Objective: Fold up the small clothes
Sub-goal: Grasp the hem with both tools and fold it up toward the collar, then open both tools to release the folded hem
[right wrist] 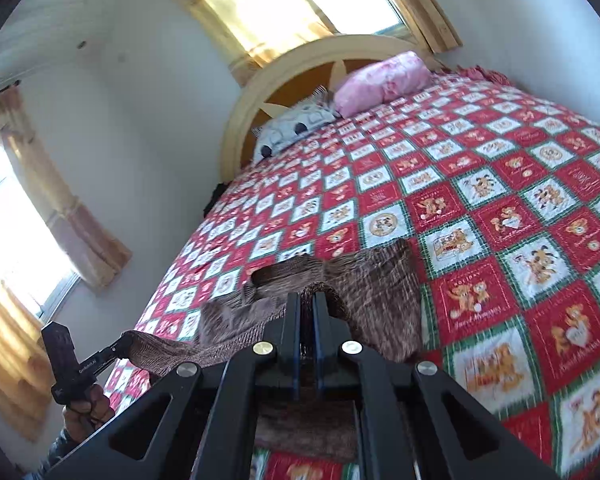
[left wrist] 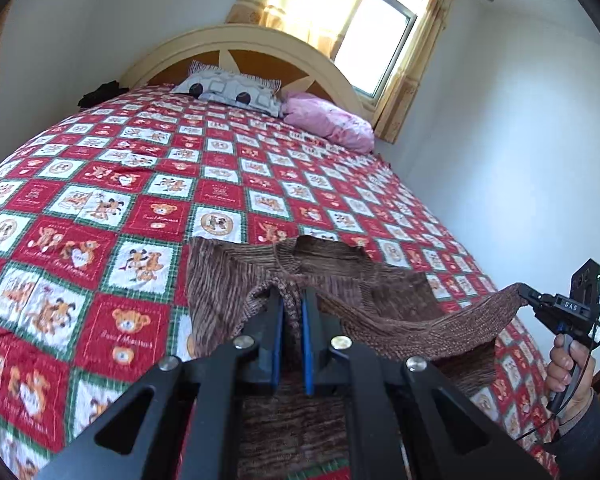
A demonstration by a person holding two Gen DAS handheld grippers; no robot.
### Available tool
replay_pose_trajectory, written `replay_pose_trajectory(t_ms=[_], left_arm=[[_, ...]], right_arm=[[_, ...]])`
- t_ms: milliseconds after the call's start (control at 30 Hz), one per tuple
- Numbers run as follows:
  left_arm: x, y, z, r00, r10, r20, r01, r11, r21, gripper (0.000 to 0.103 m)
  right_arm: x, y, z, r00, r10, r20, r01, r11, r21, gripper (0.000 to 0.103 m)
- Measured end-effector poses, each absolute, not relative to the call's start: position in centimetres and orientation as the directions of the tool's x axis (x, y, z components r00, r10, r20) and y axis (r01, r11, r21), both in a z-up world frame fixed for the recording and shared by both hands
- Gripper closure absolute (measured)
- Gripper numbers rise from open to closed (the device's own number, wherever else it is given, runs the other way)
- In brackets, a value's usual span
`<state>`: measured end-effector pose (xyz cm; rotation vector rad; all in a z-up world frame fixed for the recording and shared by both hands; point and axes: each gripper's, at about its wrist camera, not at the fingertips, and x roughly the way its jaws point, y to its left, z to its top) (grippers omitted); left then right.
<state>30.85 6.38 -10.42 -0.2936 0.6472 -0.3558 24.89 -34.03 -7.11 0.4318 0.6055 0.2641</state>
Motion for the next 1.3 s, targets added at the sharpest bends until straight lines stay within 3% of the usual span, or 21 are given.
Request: replay_pose_trajectory(t_ms=[467, 633, 667, 700, 767, 833, 867, 1067, 1300], left_arm=[[42.0, 4.4, -15.5, 0.661, -0.368, -0.653, 0.190, 0.925, -0.329, 0.095], [44.4, 5.2, -17.2, 0.646, -0.327, -0.690, 0.103, 0.933, -0.345, 0.087], [44.4, 5.8, -17.1, 0.654, -0.317, -0.687, 0.078, 0.931, -0.356, 0.087], [44.1, 6.3, -16.9, 0.664, -0.311, -0.680, 0.069, 0.931, -0.359, 0.086], [43.3, 7.0, -16.0, 0.682, -0.279, -0.676, 0.053, 0.941, -0.335, 0.075], [42.0, 7.6, -15.2, 0.713, -0.260, -0.651, 0.059, 0.947, -0.315, 0.052], [41.3, 7.7, -15.0, 0.724, -0.250, -0.643, 0.065, 0.953, -0.297, 0.049], [38.9, 4.8, -15.5, 0.688, -0.233, -0.687, 0.160, 0.973, -0.169, 0.048], [40.2, 1.8, -16.1, 0.691, -0.139, -0.709, 0.202, 0.979, 0.005, 0.048]], right_arm=[[39.3, -36.3, -14.2, 0.663, 0.341, -0.666, 0.052, 0.867, 0.495, 0.098], [43.3, -37.0, -16.2, 0.619, 0.286, -0.731, 0.118, 0.887, 0.447, 0.096], [43.5, -37.3, -16.1, 0.627, 0.261, -0.734, 0.145, 0.887, 0.439, 0.089], [43.5, -37.5, -15.9, 0.635, 0.245, -0.733, 0.163, 0.885, 0.437, 0.067], [42.7, -37.5, -15.2, 0.658, 0.279, -0.699, 0.132, 0.872, 0.472, 0.038], [41.5, -36.4, -14.3, 0.669, 0.303, -0.678, 0.064, 0.886, 0.459, 0.038], [40.7, -35.2, -13.8, 0.668, 0.297, -0.682, 0.019, 0.909, 0.416, 0.038], [39.1, -28.3, -14.4, 0.591, 0.361, -0.722, -0.182, 0.931, 0.316, 0.038], [38.7, -26.9, -15.4, 0.631, 0.267, -0.728, -0.182, 0.964, 0.195, 0.038]])
